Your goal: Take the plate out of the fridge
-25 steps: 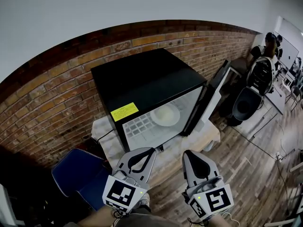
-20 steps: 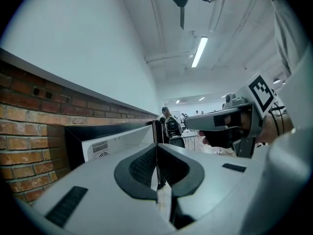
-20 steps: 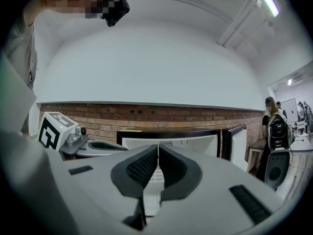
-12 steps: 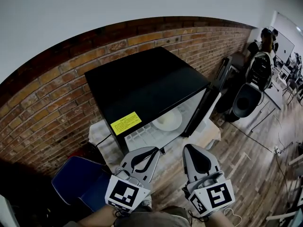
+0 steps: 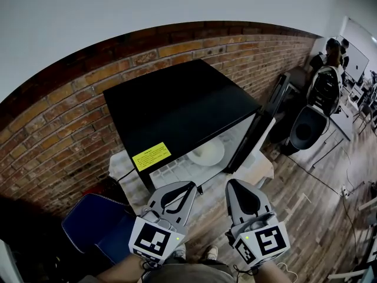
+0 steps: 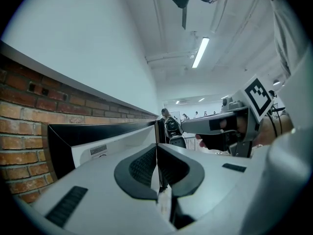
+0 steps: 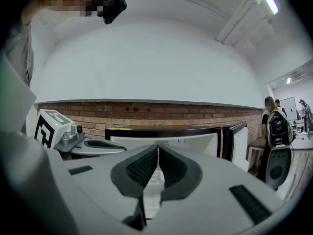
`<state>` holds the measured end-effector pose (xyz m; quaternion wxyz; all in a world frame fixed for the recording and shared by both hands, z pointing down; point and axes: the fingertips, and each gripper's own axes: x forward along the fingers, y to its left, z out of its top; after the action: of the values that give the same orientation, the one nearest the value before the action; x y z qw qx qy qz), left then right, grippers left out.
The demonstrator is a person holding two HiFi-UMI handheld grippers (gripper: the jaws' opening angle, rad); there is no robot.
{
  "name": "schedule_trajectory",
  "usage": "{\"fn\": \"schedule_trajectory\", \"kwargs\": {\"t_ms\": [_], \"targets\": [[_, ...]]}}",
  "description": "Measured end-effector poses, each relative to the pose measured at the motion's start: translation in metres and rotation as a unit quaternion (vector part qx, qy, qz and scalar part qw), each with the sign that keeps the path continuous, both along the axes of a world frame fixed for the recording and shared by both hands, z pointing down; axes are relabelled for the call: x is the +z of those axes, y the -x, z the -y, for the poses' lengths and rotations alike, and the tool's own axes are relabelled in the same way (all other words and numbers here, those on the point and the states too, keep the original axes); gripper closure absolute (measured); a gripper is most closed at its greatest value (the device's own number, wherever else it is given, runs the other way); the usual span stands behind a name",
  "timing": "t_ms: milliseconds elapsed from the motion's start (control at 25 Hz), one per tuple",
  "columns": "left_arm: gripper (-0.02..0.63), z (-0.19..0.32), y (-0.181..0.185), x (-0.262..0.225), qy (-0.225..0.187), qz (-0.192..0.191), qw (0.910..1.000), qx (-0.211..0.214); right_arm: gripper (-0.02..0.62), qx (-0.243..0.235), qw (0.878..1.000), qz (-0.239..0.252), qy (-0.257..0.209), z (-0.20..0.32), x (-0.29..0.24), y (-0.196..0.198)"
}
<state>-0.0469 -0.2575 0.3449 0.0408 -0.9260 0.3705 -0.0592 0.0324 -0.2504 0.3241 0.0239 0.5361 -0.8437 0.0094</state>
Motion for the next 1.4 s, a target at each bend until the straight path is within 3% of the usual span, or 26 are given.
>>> {"fn": "schedule_trajectory", "kwargs": {"t_ms": [520, 720, 880, 1120, 1400], "targets": [[0.588, 0.008, -0.013, -0.004, -0.003, -0.003, 0.9992, -0.039, 0.557, -0.024, 0.998, 0.038, 0.031, 0.027, 0.012, -0.021], [0.588, 0.015, -0.016, -0.004, -0.003, -0.002, 0.9987, -0.051, 0.474, -0.036, 0.992, 0.090, 0.075, 0.045, 0.024, -0.025], [0.588, 0.025, -0.018, -0.002, -0.002, -0.002, 0.9982, -0.060, 0.448, -0.034, 0.987, 0.116, 0.103, 0.064, 0.036, -0.032], [0.588, 0.037, -0.022, 0.005, 0.007, 0.000, 0.9976, -0.069, 0.414, -0.032, 0.977, 0.153, 0.143, 0.091, 0.058, -0.038], [0.588, 0.051, -0.027, 0.018, 0.021, 0.007, 0.9970, -0.074, 0.413, -0.019, 0.949, 0.233, 0.213, 0.124, 0.100, -0.051]]}}
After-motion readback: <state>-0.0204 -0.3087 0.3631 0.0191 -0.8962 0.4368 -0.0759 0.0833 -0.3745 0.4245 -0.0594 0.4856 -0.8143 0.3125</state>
